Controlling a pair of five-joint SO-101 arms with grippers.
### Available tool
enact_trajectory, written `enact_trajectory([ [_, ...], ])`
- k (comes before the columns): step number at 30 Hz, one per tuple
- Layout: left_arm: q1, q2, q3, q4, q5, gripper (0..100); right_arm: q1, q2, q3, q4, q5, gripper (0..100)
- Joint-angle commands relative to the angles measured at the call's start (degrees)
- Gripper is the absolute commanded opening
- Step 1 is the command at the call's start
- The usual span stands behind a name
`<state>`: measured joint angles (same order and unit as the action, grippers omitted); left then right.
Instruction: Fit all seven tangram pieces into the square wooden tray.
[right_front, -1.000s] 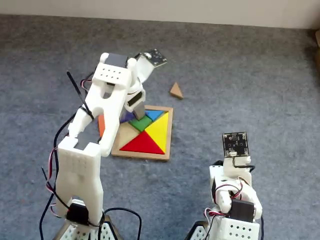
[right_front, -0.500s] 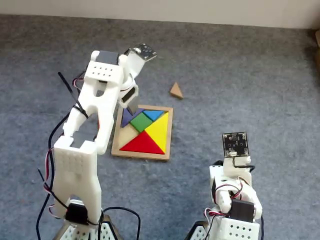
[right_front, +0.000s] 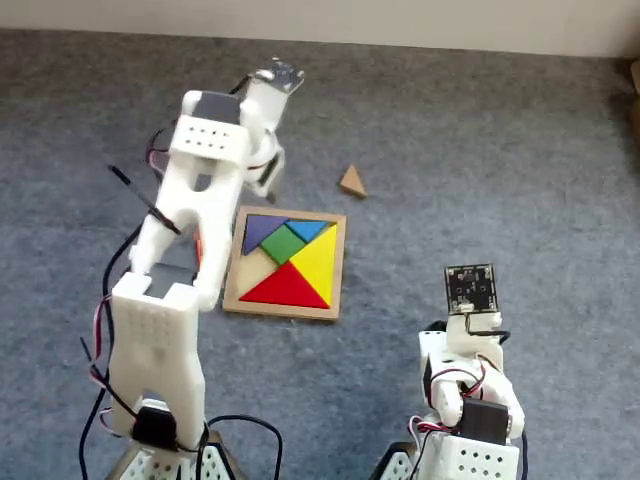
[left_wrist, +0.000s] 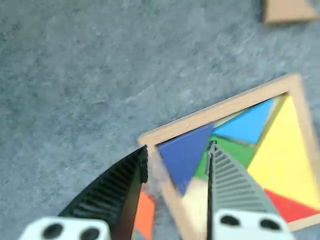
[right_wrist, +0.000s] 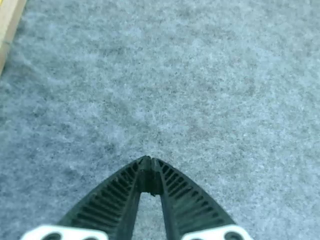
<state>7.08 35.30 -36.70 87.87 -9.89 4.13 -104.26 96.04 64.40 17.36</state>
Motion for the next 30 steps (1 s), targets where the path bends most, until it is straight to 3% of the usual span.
enact_trajectory([
  [1, 6.81, -0.48, -2.51, -5.63, 7.91, 24, 0.75, -0.84, 7.52, -0.84, -0.35, 0.5],
  [6, 10.42, 4.35, -4.62, -10.90, 16.97, 29, 0.75, -0.84, 7.52, -0.84, -0.35, 0.5],
  [15, 13.32, 12.18, -14.20, -10.99, 30.15, 29, 0.75, -0.84, 7.52, -0.84, -0.35, 0.5],
  [18, 13.41, 12.26, -14.20, -10.90, 31.21, 29, 0.75, -0.84, 7.52, -0.84, -0.35, 0.5],
  [22, 12.88, 11.91, -15.34, -7.21, 31.12, 25, 0.92, -0.92, 7.52, -1.19, -0.35, 0.5],
  [30, 6.37, 5.49, -27.91, 8.97, 30.33, 19, 6.11, -0.57, 4.18, -2.68, -0.35, 4.7],
])
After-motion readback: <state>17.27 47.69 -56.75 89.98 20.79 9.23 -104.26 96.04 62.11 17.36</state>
